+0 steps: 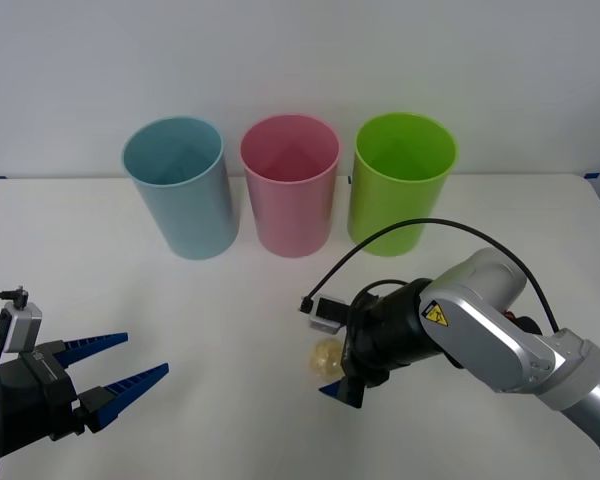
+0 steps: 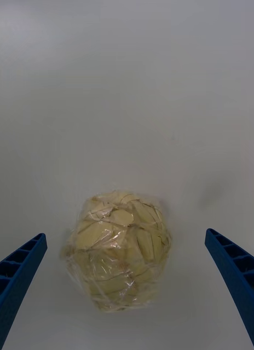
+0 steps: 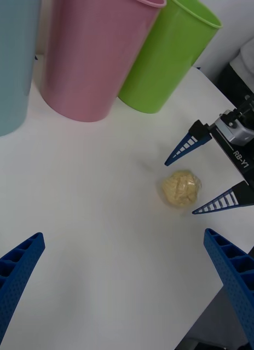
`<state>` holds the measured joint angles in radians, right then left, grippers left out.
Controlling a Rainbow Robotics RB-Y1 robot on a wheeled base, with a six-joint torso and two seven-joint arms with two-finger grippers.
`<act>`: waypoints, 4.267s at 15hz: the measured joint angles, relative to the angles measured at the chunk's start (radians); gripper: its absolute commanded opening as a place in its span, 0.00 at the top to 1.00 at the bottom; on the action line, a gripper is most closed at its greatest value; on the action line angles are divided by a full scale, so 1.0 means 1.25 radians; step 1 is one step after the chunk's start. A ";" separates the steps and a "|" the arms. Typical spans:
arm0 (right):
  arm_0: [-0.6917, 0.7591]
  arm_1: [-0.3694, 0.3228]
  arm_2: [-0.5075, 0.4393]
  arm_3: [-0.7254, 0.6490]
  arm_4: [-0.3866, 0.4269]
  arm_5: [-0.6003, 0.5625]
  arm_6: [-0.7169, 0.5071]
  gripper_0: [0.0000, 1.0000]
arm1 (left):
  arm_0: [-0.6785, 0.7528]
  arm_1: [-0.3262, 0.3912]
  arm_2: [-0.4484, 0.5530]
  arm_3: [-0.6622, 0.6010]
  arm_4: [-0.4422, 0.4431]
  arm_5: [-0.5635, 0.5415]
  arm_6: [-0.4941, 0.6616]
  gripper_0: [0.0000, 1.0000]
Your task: Put cans in the blue bin and PET bottles in the pink bin and trash in the green bin.
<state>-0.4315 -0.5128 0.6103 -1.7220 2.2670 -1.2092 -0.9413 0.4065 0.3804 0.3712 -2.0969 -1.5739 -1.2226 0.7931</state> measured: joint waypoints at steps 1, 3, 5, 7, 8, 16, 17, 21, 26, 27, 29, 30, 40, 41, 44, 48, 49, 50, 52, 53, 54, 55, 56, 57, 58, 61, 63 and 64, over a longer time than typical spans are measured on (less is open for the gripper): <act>-0.001 0.002 0.005 0.007 0.001 0.010 0.000 0.00 | 0.000 0.000 0.000 0.000 0.000 0.000 0.000 0.00; -0.001 0.014 0.009 0.021 0.007 0.020 0.004 0.00 | 0.000 0.000 0.000 0.000 0.000 0.000 0.000 0.00; -0.001 0.020 0.010 0.023 0.018 0.021 0.001 0.00 | 0.000 0.000 0.000 0.000 0.000 0.000 0.000 0.00; -0.004 0.020 0.013 0.023 0.033 0.021 0.001 0.00 | 0.000 0.000 0.000 0.000 0.000 0.000 0.000 0.00; -0.004 0.020 0.015 0.023 0.038 0.021 0.001 0.00 | 0.000 0.000 0.000 0.000 0.000 0.000 0.000 0.00; -0.004 0.023 0.031 0.023 0.050 0.021 -0.002 0.15 | 0.000 0.000 0.000 0.000 0.000 0.000 0.000 0.00; -0.004 0.023 0.031 0.023 0.052 0.021 -0.002 0.57 | 0.000 0.000 0.000 0.000 0.000 0.000 0.000 0.00; -0.004 0.027 0.036 0.023 0.070 0.021 -0.004 1.00 | 0.000 0.000 0.000 0.000 0.000 0.000 0.000 0.00; -0.004 0.028 0.038 0.023 0.080 0.023 -0.005 1.00 | 0.000 0.000 0.000 0.000 0.000 0.000 0.000 0.00; -0.003 0.029 0.038 0.023 0.081 0.023 -0.005 1.00 | 0.000 0.000 0.000 0.000 0.000 0.000 0.000 0.00; -0.003 0.031 0.040 0.023 0.081 0.023 -0.005 1.00 | 0.000 0.000 0.000 0.000 0.000 0.000 0.000 0.00; -0.003 0.031 0.040 0.023 0.080 0.026 -0.005 1.00 | 0.000 0.000 0.000 0.000 0.000 0.000 0.000 0.00; 0.152 -0.182 -0.185 -0.310 -0.131 0.042 -0.020 1.00 | 0.000 0.000 0.000 0.000 0.000 0.000 0.000 0.00; 0.183 -0.205 -0.234 -0.344 -0.185 0.042 -0.014 1.00 | 0.000 0.000 0.000 0.000 0.000 0.000 0.000 0.00; 0.258 -0.231 -0.373 -0.405 -0.348 0.041 0.006 1.00 | 0.000 0.000 0.000 0.000 0.000 0.000 0.000 0.00; 0.298 -0.194 -0.520 -0.452 -0.493 0.039 0.015 1.00 | 0.000 0.000 0.000 0.000 0.000 0.000 0.000 0.00; 0.298 -0.166 -0.554 -0.458 -0.508 0.037 0.011 1.00 | 0.000 0.000 0.000 0.000 0.000 0.000 0.000 0.00; 0.292 -0.140 -0.578 -0.459 -0.511 0.036 0.006 1.00 | 0.000 0.000 0.000 0.000 0.000 0.000 0.000 0.00; 0.266 -0.086 -0.613 -0.460 -0.499 0.036 -0.032 1.00 | 0.000 0.000 0.000 0.000 0.000 0.000 0.000 0.00; 0.248 -0.063 -0.623 -0.460 -0.480 0.036 -0.057 1.00 | 0.000 0.000 0.000 0.000 0.000 0.000 0.000 0.00; 0.225 -0.038 -0.633 -0.459 -0.452 0.036 -0.086 1.00 | 0.000 0.000 0.000 0.000 0.000 0.000 0.000 0.00; 0.202 -0.018 -0.639 -0.454 -0.424 0.036 -0.116 1.00 | 0.000 0.000 0.000 0.000 0.000 0.000 0.000 0.00; 0.183 -0.005 -0.646 -0.446 -0.397 0.036 -0.142 1.00 | 0.000 0.000 0.000 0.000 0.000 0.000 0.000 0.00; 0.160 0.003 -0.655 -0.437 -0.368 0.036 -0.168 1.00 | 0.000 0.000 0.000 0.000 0.000 0.000 0.000 0.00; 0.136 0.005 -0.662 -0.428 -0.337 0.036 -0.197 1.00 | 0.000 0.000 0.000 0.000 0.000 0.000 0.000 0.00; 0.069 0.015 -0.667 -0.385 -0.227 0.036 -0.242 1.00 | 0.000 0.000 0.000 0.000 0.000 0.000 0.000 0.00; 0.030 0.035 -0.661 -0.342 -0.171 0.036 -0.236 1.00 | 0.000 0.000 0.000 0.000 0.000 0.000 0.000 0.00; 0.013 0.045 -0.653 -0.321 -0.145 0.036 -0.232 1.00 | 0.000 0.000 0.000 0.000 0.000 0.000 0.000 0.00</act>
<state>-0.4147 -0.4568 -0.2057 -2.1231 2.0861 -1.1642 -1.2310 0.4065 0.3804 0.3712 -2.0970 -1.5739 -1.2226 0.7931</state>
